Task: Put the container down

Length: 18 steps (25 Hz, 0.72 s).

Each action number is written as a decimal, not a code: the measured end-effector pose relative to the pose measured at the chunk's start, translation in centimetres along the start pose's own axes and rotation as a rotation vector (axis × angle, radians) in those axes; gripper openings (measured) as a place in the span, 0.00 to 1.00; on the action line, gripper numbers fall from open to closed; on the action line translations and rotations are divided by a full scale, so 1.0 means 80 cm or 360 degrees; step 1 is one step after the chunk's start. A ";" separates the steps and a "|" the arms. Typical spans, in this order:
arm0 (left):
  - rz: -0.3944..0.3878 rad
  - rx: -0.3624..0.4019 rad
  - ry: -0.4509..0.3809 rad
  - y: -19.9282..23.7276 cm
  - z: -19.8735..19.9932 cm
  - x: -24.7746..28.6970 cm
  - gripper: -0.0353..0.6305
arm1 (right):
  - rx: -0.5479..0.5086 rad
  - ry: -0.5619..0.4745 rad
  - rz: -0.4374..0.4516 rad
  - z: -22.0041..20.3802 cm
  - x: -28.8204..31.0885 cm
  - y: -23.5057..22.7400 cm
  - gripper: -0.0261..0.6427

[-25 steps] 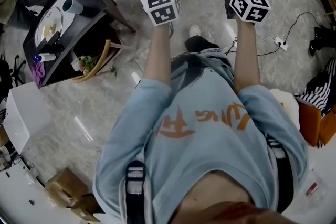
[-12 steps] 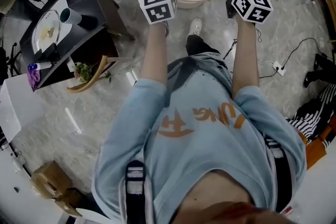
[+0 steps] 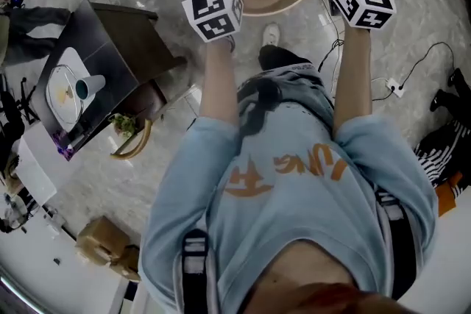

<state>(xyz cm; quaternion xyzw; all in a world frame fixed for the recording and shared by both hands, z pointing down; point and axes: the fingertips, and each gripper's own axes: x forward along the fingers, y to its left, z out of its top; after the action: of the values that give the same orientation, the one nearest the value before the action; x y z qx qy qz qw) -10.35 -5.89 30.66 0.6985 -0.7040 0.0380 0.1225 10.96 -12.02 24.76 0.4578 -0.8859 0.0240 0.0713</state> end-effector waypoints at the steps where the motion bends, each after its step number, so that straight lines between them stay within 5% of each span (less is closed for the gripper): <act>1: 0.0001 -0.0003 0.0024 -0.002 -0.003 0.016 0.09 | 0.0015 0.0022 -0.0007 -0.004 0.015 -0.013 0.58; 9: -0.0084 0.0076 0.0161 -0.035 -0.012 0.096 0.09 | 0.0113 0.0154 -0.0024 -0.029 0.087 -0.077 0.58; 18: -0.0113 0.0073 0.0364 -0.002 -0.066 0.131 0.09 | 0.0226 0.0282 0.0044 -0.091 0.125 -0.038 0.58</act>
<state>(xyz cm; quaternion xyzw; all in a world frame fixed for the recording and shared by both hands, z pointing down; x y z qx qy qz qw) -9.51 -14.95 38.12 0.7167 -0.6592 0.1292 0.1874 8.47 -21.11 33.38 0.4457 -0.8783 0.1279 0.1164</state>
